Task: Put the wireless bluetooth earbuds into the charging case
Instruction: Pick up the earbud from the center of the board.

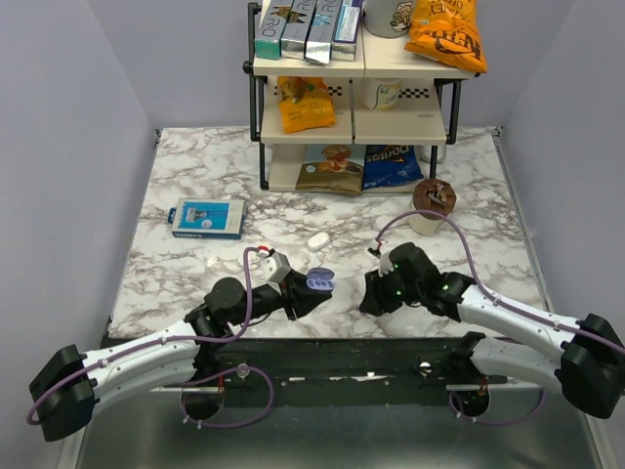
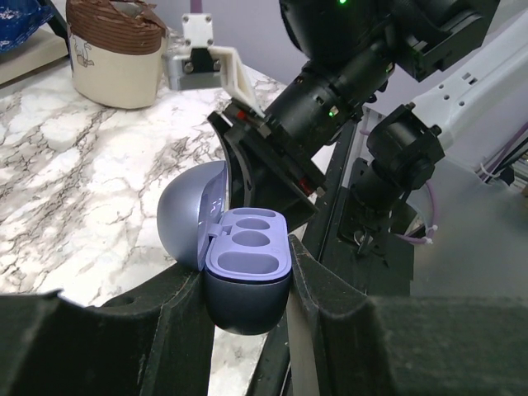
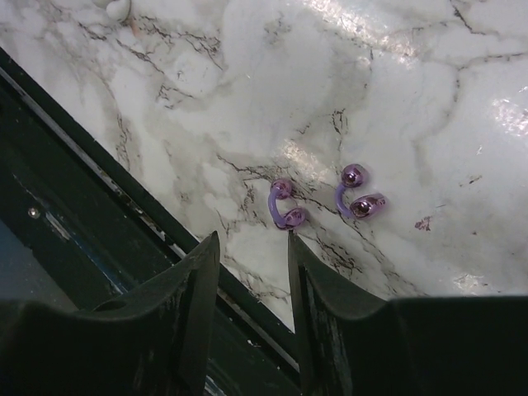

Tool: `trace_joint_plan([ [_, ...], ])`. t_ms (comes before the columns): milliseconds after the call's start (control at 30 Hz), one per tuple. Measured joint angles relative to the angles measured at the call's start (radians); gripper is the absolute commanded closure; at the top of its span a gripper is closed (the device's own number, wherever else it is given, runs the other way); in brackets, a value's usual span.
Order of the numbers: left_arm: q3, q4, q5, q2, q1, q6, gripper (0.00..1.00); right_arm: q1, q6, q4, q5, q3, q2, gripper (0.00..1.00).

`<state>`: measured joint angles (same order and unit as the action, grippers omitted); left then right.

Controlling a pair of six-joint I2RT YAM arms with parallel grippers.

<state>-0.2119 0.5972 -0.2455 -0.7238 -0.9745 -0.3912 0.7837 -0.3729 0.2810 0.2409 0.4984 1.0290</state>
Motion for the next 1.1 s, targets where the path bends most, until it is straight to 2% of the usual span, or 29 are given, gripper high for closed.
trace_joint_plan([
  [300,0.017,0.000,0.011,0.013,-0.011,-0.004,1.00,0.009,0.012,0.000,0.005,0.022,0.060,0.50],
  [1100,0.029,0.000,0.028,0.019,-0.023,-0.007,1.00,0.026,0.052,0.001,-0.020,0.089,0.214,0.55],
])
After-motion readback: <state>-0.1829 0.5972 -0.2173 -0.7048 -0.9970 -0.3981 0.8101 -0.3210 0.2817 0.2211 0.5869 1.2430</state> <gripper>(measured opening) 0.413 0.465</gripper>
